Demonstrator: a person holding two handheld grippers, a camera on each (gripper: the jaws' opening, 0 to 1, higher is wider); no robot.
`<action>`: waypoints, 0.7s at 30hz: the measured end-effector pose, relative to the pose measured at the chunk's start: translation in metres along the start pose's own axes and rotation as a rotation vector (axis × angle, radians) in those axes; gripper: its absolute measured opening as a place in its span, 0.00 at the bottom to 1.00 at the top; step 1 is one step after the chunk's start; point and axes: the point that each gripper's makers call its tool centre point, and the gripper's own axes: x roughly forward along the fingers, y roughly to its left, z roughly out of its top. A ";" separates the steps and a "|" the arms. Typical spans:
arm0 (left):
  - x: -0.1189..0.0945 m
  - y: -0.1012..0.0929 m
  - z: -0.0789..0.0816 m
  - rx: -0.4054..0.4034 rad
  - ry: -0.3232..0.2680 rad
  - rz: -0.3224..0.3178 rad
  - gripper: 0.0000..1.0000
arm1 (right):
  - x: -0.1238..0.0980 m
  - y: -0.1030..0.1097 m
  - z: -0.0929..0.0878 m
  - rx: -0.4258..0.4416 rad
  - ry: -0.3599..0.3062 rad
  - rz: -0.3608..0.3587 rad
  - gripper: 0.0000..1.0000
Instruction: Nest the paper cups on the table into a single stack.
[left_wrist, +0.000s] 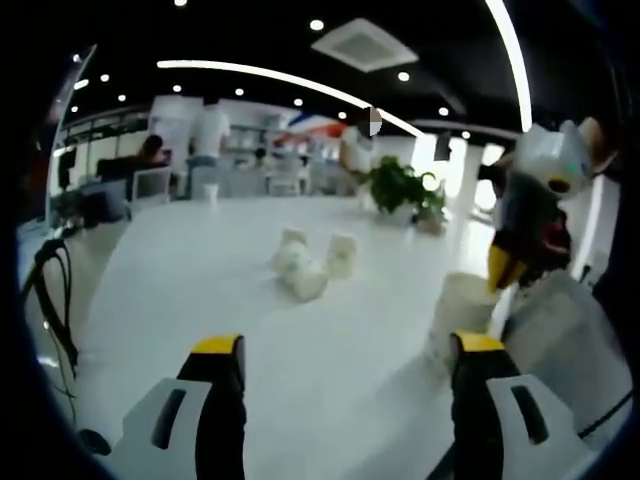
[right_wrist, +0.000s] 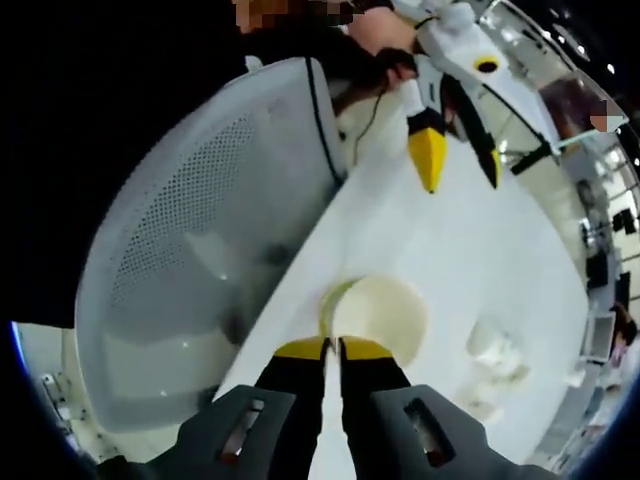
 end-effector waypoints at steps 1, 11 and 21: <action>0.000 0.000 0.000 -0.001 0.001 0.002 0.82 | 0.001 0.000 -0.002 0.007 0.001 0.000 0.04; 0.001 0.000 -0.001 -0.006 0.000 0.002 0.82 | 0.004 0.006 -0.002 0.047 -0.020 0.012 0.05; 0.001 0.003 0.002 -0.006 0.001 0.006 0.82 | -0.013 0.001 -0.003 0.250 -0.141 -0.028 0.04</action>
